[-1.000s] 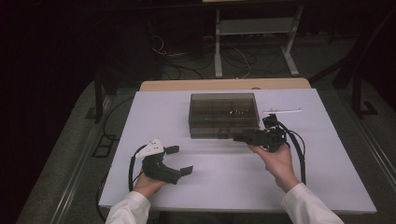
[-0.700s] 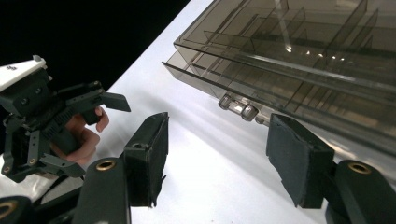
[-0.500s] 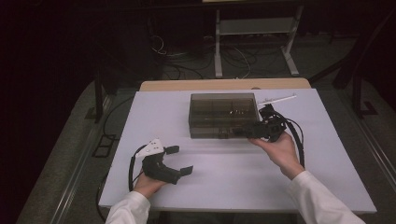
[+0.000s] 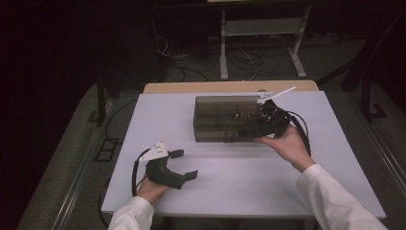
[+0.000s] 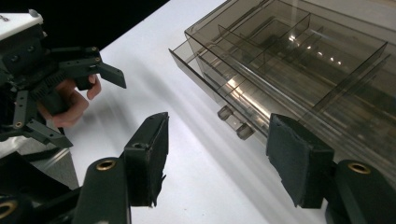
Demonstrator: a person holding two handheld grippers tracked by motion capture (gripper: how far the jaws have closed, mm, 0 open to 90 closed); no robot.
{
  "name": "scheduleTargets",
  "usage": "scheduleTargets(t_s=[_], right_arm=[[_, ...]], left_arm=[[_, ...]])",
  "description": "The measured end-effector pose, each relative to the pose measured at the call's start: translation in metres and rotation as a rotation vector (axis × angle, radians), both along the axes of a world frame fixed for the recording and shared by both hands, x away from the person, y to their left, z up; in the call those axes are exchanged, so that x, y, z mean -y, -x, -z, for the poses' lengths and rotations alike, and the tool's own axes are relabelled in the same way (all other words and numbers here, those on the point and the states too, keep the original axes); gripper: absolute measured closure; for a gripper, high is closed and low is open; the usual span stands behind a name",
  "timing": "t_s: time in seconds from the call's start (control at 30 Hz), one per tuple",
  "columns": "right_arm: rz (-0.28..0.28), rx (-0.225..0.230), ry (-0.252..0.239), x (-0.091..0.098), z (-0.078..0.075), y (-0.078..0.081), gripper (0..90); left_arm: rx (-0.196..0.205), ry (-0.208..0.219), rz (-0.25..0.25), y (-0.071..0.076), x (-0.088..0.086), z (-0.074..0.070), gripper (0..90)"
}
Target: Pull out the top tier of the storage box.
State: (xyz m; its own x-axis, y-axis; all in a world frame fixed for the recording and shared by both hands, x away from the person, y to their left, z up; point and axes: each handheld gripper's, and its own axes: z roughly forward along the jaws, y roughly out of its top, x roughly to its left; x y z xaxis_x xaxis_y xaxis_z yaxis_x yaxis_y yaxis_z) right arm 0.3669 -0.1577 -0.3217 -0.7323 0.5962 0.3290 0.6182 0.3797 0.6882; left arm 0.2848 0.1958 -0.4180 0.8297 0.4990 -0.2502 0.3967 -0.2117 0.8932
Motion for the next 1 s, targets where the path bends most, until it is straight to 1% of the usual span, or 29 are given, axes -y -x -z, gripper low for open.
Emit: scheduleTargets(t_s=[0.13,0.23,0.27,0.3,0.33,0.37,0.4,0.43,0.5,0.53,0.57,0.63,0.67,0.7,0.73,0.83,0.97,1.0], right_arm=[[-0.019,0.006,0.018,0.0,-0.002,-0.006,38.4],[-0.035,0.008,0.015,0.001,-0.004,-0.009,38.4],[-0.051,0.01,0.014,0.001,-0.004,-0.012,38.4],[-0.051,0.01,0.014,0.001,-0.004,-0.012,38.4],[-0.072,0.01,0.02,0.002,-0.005,-0.015,38.4],[-0.072,0.01,0.02,0.002,-0.005,-0.015,38.4],[-0.095,0.014,0.028,0.002,-0.006,-0.018,38.4],[-0.095,0.014,0.028,0.002,-0.006,-0.018,38.4],[-0.11,0.02,0.029,0.002,-0.007,-0.021,38.4],[-0.128,0.026,0.033,0.001,-0.009,-0.023,38.4],[-0.128,0.026,0.033,0.001,-0.009,-0.023,38.4],[-0.15,0.031,0.039,-0.001,-0.01,-0.026,38.4],[-0.17,0.037,0.057,-0.003,-0.01,-0.027,38.4],[-0.17,0.037,0.057,-0.003,-0.01,-0.027,38.4],[-0.188,0.041,0.056,-0.005,-0.01,-0.028,38.4],[-0.202,0.045,0.052,-0.007,-0.01,-0.03,38.4],[-0.226,0.056,0.058,-0.01,-0.009,-0.032,38.4],[-0.241,0.066,0.063,-0.011,-0.008,-0.034,38.4]], left_arm=[[0.0,0.0,0.0,0.0,0.0,0.0,0.0],[0.0,0.0,0.001,0.0,0.0,0.0,0.0],[-0.001,0.0,0.001,0.0,0.0,0.0,0.0],[-0.001,0.0,0.001,0.0,0.0,0.0,0.0],[-0.001,0.001,0.001,0.0,0.0,0.0,0.0],[-0.001,0.001,0.001,0.0,0.0,0.0,0.0],[-0.001,0.0,0.001,0.0,0.0,0.0,0.0],[-0.001,0.0,0.001,0.0,0.0,0.0,0.0],[-0.001,0.0,0.0,0.0,0.0,0.0,0.0],[-0.001,0.0,0.001,0.0,0.0,0.0,0.0],[-0.001,0.0,0.0,0.0,0.0,0.0,0.0],[-0.001,0.0,0.001,0.0,0.0,0.0,0.0],[-0.001,0.0,0.001,0.0,0.0,0.0,0.0],[-0.001,0.0,0.001,0.0,0.0,0.0,0.0],[-0.001,0.0,0.001,0.0,0.0,0.0,0.0],[-0.001,-0.001,0.002,0.0,0.0,0.0,0.0],[-0.001,0.0,0.003,0.0,0.0,0.0,0.0],[-0.001,0.001,0.002,0.0,0.0,0.0,0.0]])
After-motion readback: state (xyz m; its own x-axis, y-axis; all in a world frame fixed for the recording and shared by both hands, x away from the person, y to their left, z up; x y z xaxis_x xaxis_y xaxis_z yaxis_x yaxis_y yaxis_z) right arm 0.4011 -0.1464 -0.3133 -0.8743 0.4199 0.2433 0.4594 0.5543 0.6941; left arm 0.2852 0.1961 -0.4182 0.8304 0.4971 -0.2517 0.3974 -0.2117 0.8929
